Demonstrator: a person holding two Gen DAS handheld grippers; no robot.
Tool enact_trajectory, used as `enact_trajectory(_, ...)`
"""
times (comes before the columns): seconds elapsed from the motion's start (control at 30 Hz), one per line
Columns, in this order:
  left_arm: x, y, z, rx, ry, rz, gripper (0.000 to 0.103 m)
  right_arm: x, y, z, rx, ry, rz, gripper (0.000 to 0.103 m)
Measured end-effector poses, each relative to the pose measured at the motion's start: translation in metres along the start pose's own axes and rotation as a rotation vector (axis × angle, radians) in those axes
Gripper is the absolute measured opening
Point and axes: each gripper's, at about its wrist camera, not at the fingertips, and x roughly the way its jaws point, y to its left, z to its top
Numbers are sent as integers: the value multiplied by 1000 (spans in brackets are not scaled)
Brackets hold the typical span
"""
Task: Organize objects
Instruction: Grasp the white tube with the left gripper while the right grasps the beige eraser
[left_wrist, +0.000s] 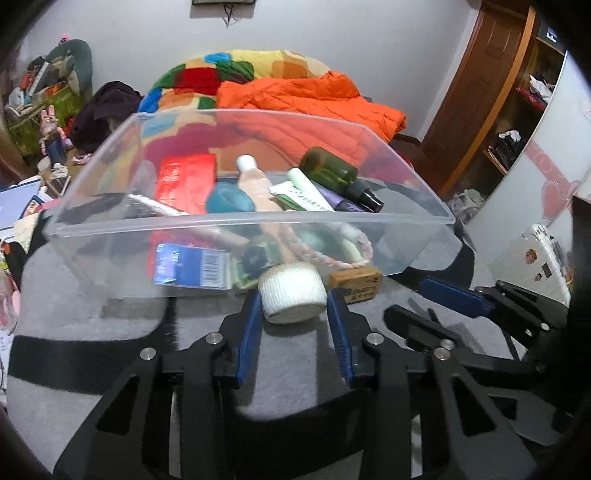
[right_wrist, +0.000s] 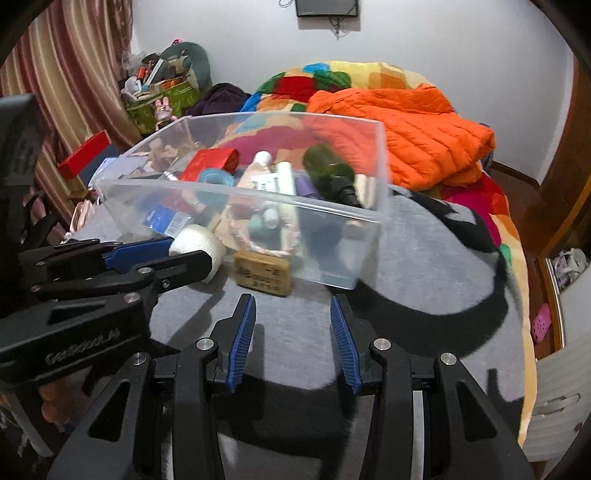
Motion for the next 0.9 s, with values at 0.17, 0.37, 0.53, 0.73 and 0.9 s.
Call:
enact_trajectory(0.17,-21,22,-13,-32,-36,37,36,13,11,11,19,16,21,39)
enact_trajectory(0.37,-31,44,-28,-72,-33,37,36,27,23,19,75,37,18,52)
enact_trajectory(0.53,-35,46,-32,-81,-42,25,36,37,24,19,96,68,-48,41)
enact_trajectory(0.73,-41,41,-31,-68,-54,14,36,29,17,12,119,61,-43,37)
enact_trajectory(0.9,-50,37,-26,-63,-74,12,36,10,17,6,108,32,-6,37)
